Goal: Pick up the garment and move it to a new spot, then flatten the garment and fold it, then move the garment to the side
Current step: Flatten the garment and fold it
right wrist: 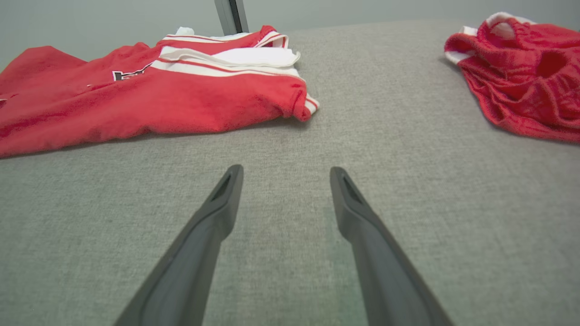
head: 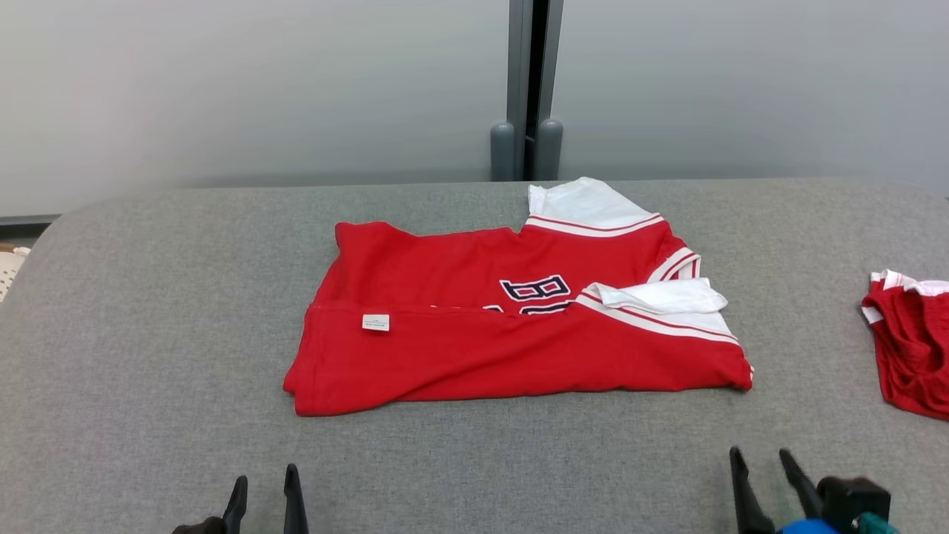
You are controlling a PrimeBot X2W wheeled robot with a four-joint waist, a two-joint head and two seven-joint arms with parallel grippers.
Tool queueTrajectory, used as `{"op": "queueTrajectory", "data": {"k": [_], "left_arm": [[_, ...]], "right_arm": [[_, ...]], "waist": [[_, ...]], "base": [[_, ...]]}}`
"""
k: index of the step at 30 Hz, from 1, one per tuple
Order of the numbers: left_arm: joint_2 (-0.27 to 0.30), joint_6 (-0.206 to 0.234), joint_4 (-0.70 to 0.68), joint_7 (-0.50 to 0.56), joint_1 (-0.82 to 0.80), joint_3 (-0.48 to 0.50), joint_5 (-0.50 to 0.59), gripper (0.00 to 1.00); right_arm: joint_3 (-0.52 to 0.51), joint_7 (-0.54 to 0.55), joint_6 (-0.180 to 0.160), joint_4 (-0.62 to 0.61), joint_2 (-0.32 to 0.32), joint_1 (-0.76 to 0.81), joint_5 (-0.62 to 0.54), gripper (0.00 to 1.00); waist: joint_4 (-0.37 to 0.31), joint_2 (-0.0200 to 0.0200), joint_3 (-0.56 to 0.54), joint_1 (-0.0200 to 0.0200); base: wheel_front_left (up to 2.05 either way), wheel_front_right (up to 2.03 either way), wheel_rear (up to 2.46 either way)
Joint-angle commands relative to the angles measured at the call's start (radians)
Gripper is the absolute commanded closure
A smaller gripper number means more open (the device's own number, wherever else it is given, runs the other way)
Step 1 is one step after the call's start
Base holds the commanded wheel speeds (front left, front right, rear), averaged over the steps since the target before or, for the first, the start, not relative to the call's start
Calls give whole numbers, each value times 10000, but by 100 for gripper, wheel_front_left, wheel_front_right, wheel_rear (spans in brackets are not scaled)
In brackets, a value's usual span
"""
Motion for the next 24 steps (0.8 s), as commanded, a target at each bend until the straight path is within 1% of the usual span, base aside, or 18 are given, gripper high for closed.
{"op": "queueTrajectory", "data": {"k": [1, 6, 11, 16, 19, 24], "left_arm": [[25, 24, -75, -44, 46, 30, -22, 0], [17, 59, -144, -44, 234, -16, 94, 0], [17, 67, -190, -44, -206, -73, 47, 0], [17, -79, -28, -44, -1041, 1, 170, 0], [15, -270, 245, -44, -1802, 129, 409, 0], [17, -464, 1185, -44, -3022, 412, 754, 0]], "right_arm": [[46, -33, 0, 4, 22, 141, 98, 0], [244, -33, 0, 16, 10, 481, 301, 0], [351, -33, 0, -20, 10, 121, 318, 0], [330, -33, 0, -235, 10, -505, 399, 0], [163, -32, 0, -397, 12, -1087, 400, 0], [5, -32, 0, -347, 13, -2165, 275, 0]], "waist": [[-10, 0, -49, 3], [20, 0, -135, 3], [-24, 0, 77, 3], [-67, 0, 618, 3], [-100, 0, 1104, 3], [-193, 0, 1912, 3]], "base": [[0, 0, 0], [0, 0, 0], [0, 0, 0], [0, 0, 0], [0, 0, 0], [0, 0, 0]]}}
